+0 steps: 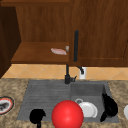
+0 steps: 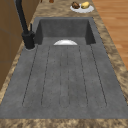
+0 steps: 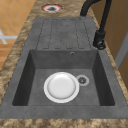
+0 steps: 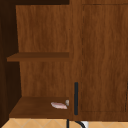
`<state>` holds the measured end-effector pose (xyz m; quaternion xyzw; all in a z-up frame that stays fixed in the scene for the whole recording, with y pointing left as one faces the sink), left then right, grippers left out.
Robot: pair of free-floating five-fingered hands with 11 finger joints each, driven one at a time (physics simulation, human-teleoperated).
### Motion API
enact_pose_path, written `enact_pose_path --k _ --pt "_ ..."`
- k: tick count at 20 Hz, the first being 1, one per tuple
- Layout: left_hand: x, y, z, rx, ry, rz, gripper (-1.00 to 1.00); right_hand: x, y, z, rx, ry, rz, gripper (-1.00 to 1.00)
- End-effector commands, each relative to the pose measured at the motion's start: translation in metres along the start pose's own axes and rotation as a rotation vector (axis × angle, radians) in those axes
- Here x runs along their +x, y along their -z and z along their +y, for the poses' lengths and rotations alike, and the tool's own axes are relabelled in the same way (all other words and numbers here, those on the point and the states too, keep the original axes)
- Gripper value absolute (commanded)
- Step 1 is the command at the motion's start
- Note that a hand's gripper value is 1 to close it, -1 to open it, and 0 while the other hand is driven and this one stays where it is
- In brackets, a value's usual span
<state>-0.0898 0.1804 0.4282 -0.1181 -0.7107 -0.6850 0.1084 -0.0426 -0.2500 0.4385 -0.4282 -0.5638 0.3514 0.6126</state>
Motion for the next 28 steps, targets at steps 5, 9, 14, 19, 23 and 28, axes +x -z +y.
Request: enact_pose_path --k 5,9,14,19,23,28 --pt "0.000 0.000 0.000 0.000 0.000 0.000 0.00 0.006 -0.002 -0.008 -0.118 0.138 0.124 -1.00" --pt "0.000 0.000 0.000 0.000 0.001 0.000 0.00 0.006 -0.001 -0.007 -0.158 0.206 0.155 -1.00" --pt "0.000 0.000 0.000 0.001 0.001 0.001 0.00 0.006 0.002 -0.004 -0.199 0.285 0.198 -1.00" --pt "0.000 0.000 0.000 0.001 0.001 0.001 0.00 0.006 0.009 -0.003 -0.240 0.370 0.230 -1.00" --pt "0.000 0.000 0.000 0.001 0.001 0.001 0.00 0.008 0.012 -0.002 -0.271 0.437 0.255 -1.00" --pt "0.000 0.000 0.000 0.001 0.001 0.001 0.00 0.027 0.010 0.007 -0.292 0.459 0.245 -1.00"
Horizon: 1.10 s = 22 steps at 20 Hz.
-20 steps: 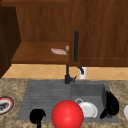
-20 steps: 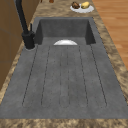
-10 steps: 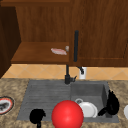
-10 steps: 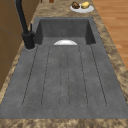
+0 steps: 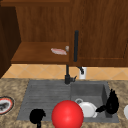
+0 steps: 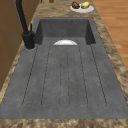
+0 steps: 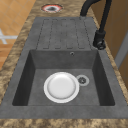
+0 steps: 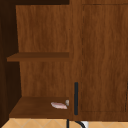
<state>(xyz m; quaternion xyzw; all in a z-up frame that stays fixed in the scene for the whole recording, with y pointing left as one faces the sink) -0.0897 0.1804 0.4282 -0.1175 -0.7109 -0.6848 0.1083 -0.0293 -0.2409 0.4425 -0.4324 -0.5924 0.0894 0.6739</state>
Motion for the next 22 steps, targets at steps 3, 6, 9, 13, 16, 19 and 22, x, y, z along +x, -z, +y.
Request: enact_pose_path --k 3,6,9,13,16,19,22 --pt "0.000 0.000 0.000 0.000 0.000 0.000 0.00 0.004 -0.005 0.006 -0.006 0.034 0.012 -1.00" --pt "0.000 0.000 0.000 0.000 0.000 0.000 0.00 0.017 -0.008 0.019 -0.009 0.010 0.002 -1.00" --pt "0.000 0.000 0.000 0.000 0.000 0.000 0.00 0.042 -0.012 0.024 -0.063 0.023 0.012 -1.00" --pt "0.000 0.000 0.000 0.000 0.000 0.000 0.00 0.060 -0.020 0.026 -0.068 0.070 0.042 -1.00" --pt "0.000 0.000 0.000 0.000 0.000 0.000 0.00 0.075 -0.026 0.029 -0.076 0.086 0.052 -1.00" --pt "0.000 0.000 0.000 0.000 0.000 0.000 0.00 0.090 -0.031 0.031 -0.091 0.106 0.060 -1.00" --pt "0.000 0.000 0.000 0.000 0.000 0.000 0.00 0.103 -0.036 0.033 -0.109 0.128 0.069 -1.00"
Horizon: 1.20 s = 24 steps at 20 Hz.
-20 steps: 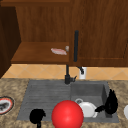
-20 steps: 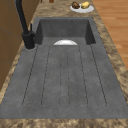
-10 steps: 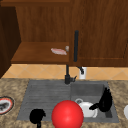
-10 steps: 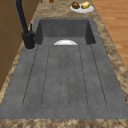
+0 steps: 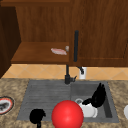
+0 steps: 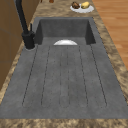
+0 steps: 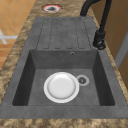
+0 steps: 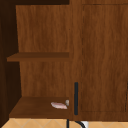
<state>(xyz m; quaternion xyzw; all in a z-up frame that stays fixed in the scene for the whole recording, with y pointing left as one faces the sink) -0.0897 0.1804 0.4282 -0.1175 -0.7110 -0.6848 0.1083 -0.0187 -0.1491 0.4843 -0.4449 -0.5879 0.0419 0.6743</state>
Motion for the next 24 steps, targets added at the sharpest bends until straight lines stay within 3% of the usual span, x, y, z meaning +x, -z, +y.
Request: enact_pose_path --k 1,24 --pt "0.000 0.000 0.000 0.000 0.000 0.000 0.00 0.014 -0.007 0.003 -0.039 0.092 0.027 -1.00" --pt "0.000 0.000 0.000 0.000 0.000 0.000 0.00 0.077 -0.036 0.039 -0.081 0.353 0.166 -1.00"
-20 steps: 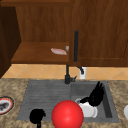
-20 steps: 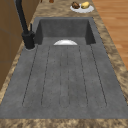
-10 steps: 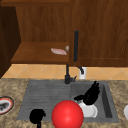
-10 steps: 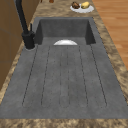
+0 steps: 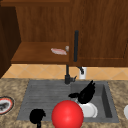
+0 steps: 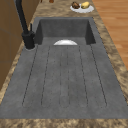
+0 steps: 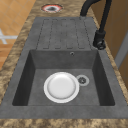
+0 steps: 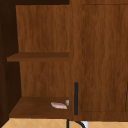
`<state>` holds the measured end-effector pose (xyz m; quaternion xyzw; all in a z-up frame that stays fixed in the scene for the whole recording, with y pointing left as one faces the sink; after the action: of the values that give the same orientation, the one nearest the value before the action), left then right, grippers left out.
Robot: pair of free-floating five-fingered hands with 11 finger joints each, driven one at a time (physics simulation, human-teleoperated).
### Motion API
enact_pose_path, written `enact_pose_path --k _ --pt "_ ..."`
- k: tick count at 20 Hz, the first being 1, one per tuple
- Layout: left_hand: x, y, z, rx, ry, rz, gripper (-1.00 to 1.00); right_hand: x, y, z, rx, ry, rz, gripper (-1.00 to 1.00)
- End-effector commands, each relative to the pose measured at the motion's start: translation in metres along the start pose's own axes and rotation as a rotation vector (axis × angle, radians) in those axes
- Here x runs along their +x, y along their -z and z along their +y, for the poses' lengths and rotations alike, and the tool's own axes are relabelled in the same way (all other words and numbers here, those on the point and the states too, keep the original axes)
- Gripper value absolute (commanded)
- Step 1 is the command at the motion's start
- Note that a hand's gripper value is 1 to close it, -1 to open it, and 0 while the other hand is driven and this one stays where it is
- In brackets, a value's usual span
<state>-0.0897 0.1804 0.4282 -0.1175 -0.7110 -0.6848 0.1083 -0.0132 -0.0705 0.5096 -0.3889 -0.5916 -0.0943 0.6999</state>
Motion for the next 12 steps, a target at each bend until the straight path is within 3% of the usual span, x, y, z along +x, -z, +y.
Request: enact_pose_path --k 1,12 --pt "0.000 0.000 0.000 0.000 0.000 0.000 0.00 0.013 0.001 0.010 -0.014 0.104 0.029 -1.00" --pt "0.000 0.000 0.000 0.000 0.000 0.000 0.00 0.065 0.014 0.024 -0.006 0.155 0.095 -1.00"
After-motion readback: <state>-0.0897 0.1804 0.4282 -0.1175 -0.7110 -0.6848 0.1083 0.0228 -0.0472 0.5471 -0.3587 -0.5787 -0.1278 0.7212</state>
